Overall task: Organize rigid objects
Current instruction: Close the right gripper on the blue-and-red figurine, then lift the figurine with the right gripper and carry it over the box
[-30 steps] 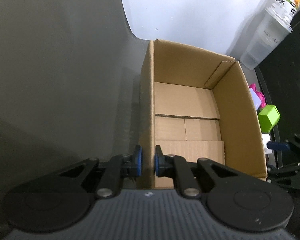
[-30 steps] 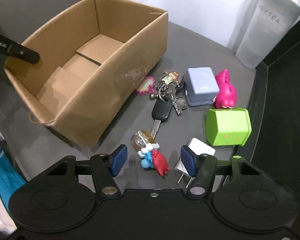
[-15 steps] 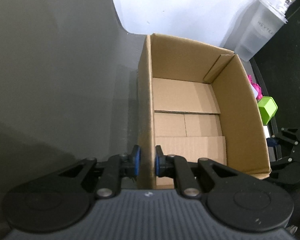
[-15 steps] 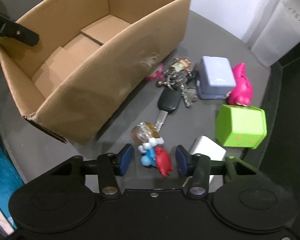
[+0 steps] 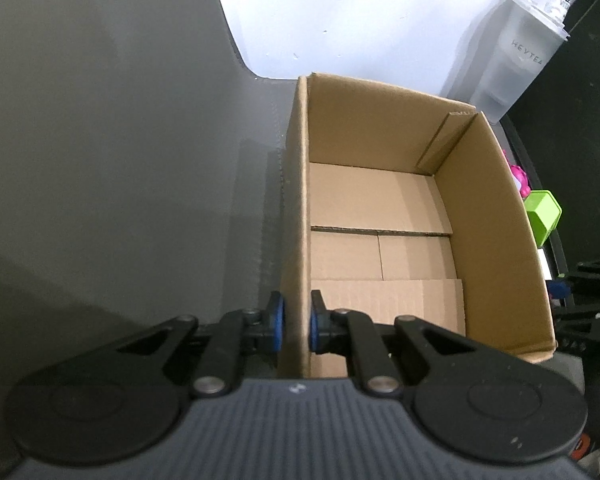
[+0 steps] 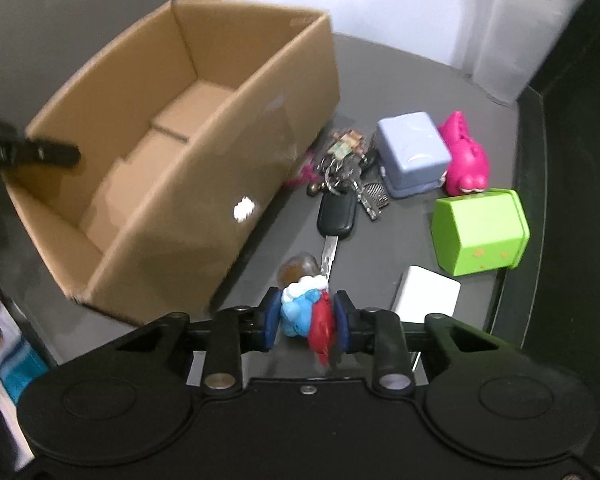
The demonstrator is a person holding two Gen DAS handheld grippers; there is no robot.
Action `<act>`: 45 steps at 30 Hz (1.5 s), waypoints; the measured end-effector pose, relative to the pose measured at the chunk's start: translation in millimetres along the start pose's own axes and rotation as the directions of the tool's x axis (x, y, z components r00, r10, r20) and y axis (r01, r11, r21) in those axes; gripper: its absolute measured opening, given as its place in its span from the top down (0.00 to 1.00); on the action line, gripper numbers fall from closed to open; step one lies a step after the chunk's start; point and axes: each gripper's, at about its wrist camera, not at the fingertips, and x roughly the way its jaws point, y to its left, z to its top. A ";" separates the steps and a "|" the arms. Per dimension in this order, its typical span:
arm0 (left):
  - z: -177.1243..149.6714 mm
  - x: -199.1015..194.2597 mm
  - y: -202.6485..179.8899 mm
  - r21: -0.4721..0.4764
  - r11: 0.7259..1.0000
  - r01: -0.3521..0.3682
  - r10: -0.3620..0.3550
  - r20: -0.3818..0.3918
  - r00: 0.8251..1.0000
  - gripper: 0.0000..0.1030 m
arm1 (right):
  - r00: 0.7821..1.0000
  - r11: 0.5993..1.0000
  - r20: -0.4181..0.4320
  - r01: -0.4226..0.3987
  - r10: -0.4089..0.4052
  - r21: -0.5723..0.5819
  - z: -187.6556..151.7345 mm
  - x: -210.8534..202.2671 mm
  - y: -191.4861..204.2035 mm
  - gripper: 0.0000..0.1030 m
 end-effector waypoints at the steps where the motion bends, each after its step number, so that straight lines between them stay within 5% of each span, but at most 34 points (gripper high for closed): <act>1: -0.6 -0.5 -0.4 0.001 1.000 0.000 0.000 0.001 1.000 0.89 | 1.000 1.000 0.009 0.000 0.000 0.021 -0.2 -3.5 -1.7 0.73; 11: -5.6 -4.7 3.9 0.011 1.000 0.015 -0.015 0.012 1.000 0.89 | 0.993 0.987 0.121 -0.015 -0.004 0.158 5.0 -41.5 -14.1 0.73; 26: -6.8 -4.2 2.0 0.001 1.000 -0.002 0.002 0.036 0.999 0.89 | 0.958 0.979 0.283 -0.099 0.046 0.176 51.5 -106.9 -4.7 0.73; 34: -9.1 -6.0 3.0 -0.015 1.000 0.000 0.000 0.047 0.999 0.89 | 0.938 0.963 0.319 -0.198 0.134 0.180 84.9 -105.4 7.9 0.73; 45: -8.7 -6.9 6.6 -0.055 0.998 0.007 -0.004 0.049 0.999 0.89 | 0.942 0.931 0.278 -0.261 0.188 0.254 108.9 -59.6 19.1 0.73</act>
